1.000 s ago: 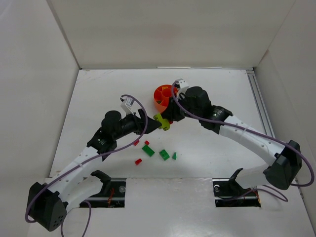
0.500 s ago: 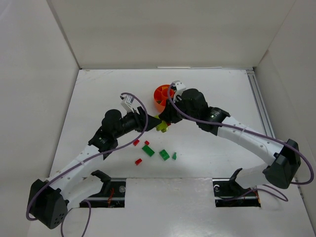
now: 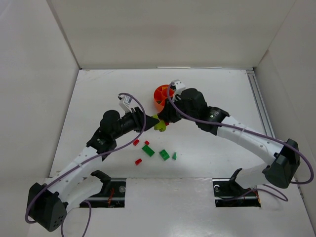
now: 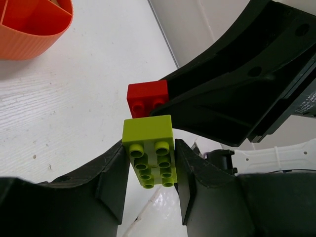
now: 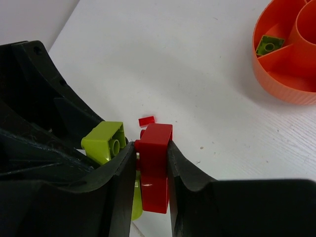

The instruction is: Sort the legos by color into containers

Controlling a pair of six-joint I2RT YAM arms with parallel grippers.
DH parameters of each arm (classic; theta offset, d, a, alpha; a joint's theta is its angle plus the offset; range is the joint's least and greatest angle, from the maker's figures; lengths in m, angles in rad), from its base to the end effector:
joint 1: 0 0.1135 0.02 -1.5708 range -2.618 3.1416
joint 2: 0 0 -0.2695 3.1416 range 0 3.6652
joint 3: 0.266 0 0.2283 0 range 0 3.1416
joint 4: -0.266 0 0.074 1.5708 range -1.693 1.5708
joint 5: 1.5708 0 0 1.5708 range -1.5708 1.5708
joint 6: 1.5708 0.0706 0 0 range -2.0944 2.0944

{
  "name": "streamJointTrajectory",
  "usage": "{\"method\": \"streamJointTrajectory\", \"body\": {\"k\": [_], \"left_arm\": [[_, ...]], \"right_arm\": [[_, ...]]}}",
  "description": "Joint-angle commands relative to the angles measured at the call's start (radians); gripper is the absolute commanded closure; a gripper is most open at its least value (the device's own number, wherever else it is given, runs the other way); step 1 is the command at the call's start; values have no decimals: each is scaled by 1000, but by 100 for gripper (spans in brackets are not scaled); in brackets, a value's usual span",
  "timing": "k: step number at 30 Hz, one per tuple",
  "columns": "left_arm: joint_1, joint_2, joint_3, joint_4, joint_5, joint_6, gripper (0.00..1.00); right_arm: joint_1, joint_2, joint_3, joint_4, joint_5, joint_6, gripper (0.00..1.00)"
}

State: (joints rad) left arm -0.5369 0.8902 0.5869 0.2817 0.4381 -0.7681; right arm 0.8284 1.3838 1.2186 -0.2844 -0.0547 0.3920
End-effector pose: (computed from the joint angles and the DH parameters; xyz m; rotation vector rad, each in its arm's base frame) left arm 0.1707 -0.1364 0.3115 0.1745 1.7582 -1.3312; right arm 0.2183 0.2437 0.3385 -0.4944 2.0617 0.8101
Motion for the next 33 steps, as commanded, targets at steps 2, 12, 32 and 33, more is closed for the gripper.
{"method": "streamJointTrajectory", "body": {"k": [2, 12, 32, 33], "left_arm": [[-6, -56, 45, -7, 45, 27, 96], [-6, -105, 54, -117, 30, 46, 100], [64, 39, 287, -357, -340, 124, 100], [75, 50, 298, -357, -340, 134, 100]], "right_arm": [[-29, 20, 44, 2, 79, -13, 100], [-91, 11, 53, -45, 128, -68, 100], [-152, 40, -33, 379, -123, -668, 100], [-172, 64, -33, 414, -152, -709, 100]]}}
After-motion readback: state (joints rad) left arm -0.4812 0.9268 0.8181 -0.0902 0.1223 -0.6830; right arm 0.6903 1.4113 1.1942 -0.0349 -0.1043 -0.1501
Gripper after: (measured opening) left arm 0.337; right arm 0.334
